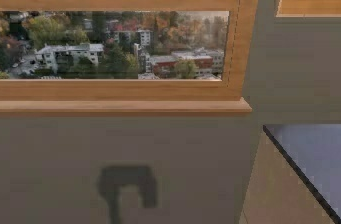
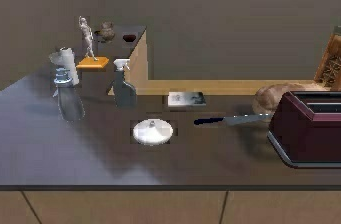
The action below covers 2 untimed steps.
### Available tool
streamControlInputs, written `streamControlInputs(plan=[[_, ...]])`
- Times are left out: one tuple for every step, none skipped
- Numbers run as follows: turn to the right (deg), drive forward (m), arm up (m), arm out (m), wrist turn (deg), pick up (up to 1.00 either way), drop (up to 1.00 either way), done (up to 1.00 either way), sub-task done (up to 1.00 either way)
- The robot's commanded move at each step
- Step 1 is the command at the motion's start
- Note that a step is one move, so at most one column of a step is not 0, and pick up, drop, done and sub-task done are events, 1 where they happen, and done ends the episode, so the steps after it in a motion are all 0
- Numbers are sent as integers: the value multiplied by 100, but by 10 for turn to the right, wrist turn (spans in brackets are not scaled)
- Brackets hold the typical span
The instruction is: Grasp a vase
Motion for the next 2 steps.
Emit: streamControlInputs(plan=[[0, 0, 50, 0, 0, 0, 0, 0, 0], [0, 0, 38, 0, 0, 0, 0, 0, 0]])
